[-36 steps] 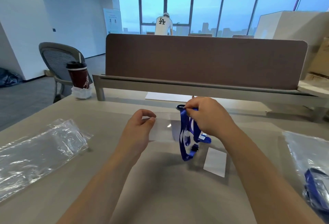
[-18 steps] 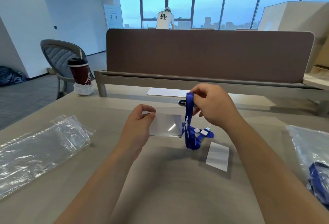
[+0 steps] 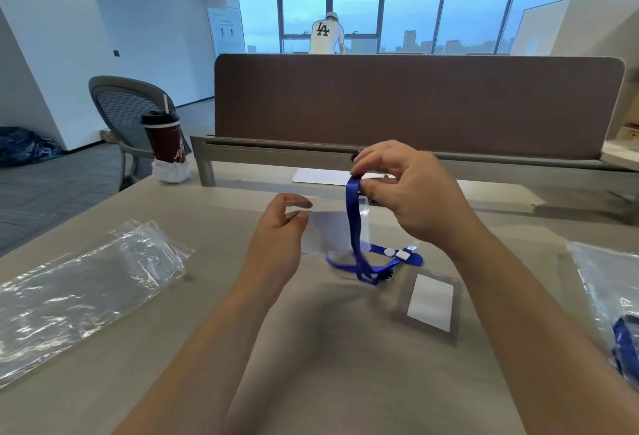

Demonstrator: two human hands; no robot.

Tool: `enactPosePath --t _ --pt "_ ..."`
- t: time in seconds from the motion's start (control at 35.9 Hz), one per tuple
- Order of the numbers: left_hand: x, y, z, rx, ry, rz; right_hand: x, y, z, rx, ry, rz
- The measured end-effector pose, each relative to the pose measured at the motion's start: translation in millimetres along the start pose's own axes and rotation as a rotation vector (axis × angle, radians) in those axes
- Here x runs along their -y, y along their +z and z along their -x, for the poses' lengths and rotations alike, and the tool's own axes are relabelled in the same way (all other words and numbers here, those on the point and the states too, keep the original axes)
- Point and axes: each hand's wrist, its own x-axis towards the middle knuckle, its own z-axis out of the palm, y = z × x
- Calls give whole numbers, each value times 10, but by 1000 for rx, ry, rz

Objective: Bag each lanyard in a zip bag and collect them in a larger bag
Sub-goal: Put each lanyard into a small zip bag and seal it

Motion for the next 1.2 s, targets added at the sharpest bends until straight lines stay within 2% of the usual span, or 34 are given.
enactPosePath --t 0.17,0.39,0.56,1.2 --pt "-47 2 40 21 -38 72 -30 60 34 181 49 5" --pt "-38 -22 39 150 -18 75 -16 146 33 242 23 3" --pt "-67 -12 62 123 12 -19 -30 195 44 314 29 37" --pt "-80 -57 32 94 80 -78 -87 203 19 232 78 18"
